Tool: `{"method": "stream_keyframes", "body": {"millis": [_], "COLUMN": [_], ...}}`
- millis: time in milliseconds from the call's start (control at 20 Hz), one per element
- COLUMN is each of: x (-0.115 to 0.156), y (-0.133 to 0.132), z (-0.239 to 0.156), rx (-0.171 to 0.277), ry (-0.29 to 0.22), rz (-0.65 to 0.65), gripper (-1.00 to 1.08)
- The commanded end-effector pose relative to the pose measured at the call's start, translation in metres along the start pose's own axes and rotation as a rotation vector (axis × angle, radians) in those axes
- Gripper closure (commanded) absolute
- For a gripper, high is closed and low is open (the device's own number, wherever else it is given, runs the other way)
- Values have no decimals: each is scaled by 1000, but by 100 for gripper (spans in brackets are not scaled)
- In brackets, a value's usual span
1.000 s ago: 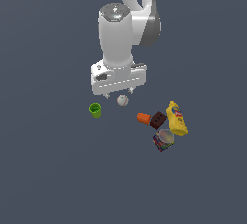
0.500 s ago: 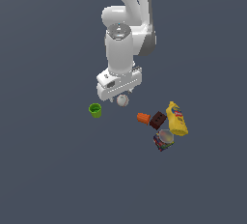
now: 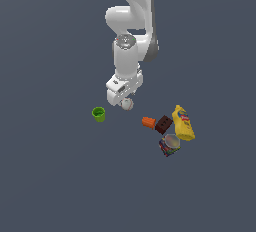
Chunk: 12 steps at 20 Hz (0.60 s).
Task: Pick up a designated object from a clutter of objects.
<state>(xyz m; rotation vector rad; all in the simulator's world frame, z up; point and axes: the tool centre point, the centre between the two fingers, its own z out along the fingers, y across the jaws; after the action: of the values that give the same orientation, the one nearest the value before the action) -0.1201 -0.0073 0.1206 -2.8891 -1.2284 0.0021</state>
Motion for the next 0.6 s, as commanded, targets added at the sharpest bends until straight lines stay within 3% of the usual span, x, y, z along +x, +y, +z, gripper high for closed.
{"method": "stream_keyframes", "body": {"millis": [0,550], "x": [-6,-19], "y": [-7,-23], "z": [8,23], "rx": [-1,-3], "ry": [0,0], "rz": [-50,-149], "gripper": [-92,-92]}}
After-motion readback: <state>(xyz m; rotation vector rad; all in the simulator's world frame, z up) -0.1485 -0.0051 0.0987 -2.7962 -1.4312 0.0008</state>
